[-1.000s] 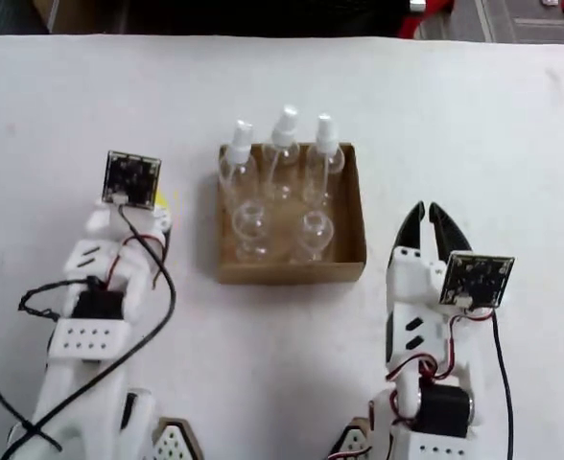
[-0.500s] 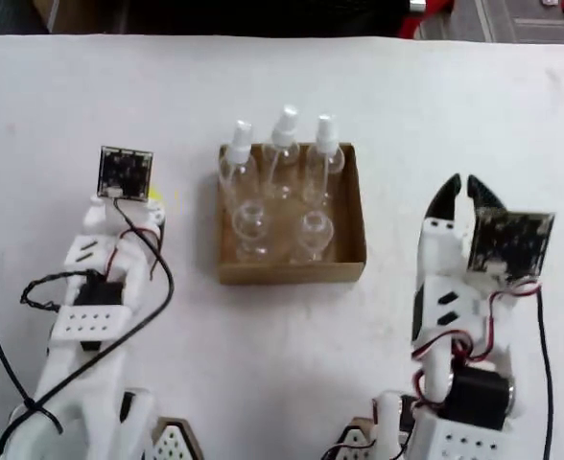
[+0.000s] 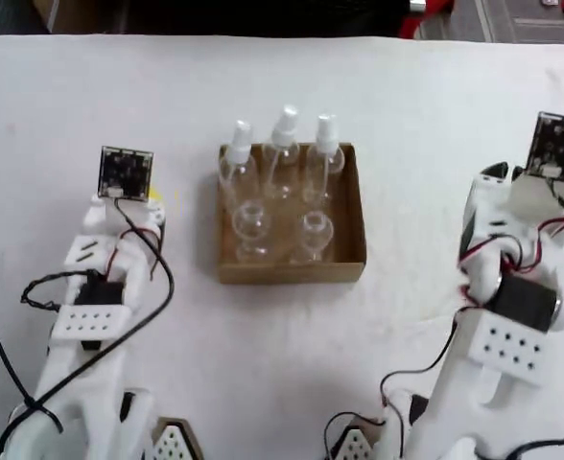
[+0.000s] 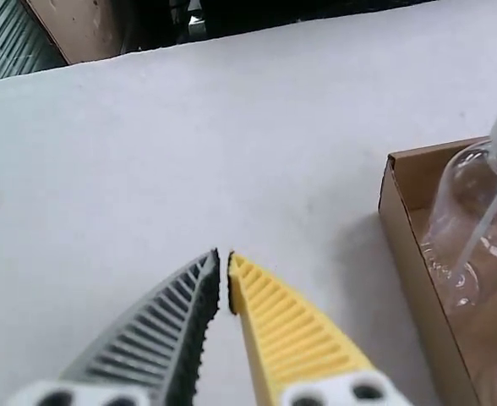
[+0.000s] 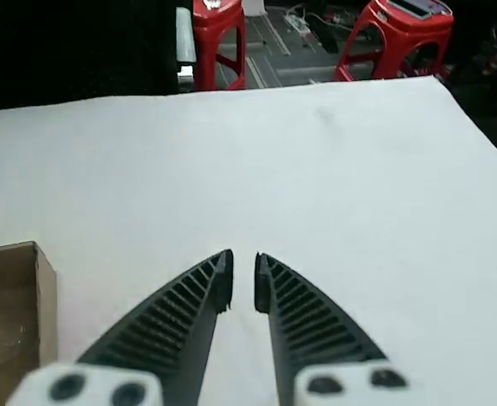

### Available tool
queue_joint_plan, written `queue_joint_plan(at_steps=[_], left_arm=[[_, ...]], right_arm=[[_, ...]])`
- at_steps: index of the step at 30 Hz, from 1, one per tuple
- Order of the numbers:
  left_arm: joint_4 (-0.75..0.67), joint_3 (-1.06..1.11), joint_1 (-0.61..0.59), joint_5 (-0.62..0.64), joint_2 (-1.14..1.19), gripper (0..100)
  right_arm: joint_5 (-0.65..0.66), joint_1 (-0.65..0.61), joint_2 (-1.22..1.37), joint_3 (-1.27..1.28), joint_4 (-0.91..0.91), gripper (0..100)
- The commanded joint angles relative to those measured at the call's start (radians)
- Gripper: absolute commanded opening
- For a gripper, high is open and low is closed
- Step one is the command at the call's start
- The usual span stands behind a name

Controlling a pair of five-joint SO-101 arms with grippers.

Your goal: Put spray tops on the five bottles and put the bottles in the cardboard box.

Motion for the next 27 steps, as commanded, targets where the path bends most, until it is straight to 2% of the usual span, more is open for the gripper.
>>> queue_joint_plan(at_steps=[1, 12, 20, 27], left_arm=[[-0.029, -0.002, -0.005, -0.003, 0.004, 2], [-0.029, 0.000, -0.005, -0.005, 0.004, 2], [-0.029, 0.000, -0.004, -0.005, 0.005, 2], [-0.029, 0.000, 0.012, -0.008, 0.005, 2]], right_arm=[[0.014, 0.028, 0.099, -0.083, 0.001, 3.8], [0.005, 0.056, 0.352, -0.229, 0.127, 3.9], [0.005, 0.102, 0.541, -0.367, 0.139, 3.9], [-0.011, 0.116, 0.759, -0.511, 0.265, 3.9]])
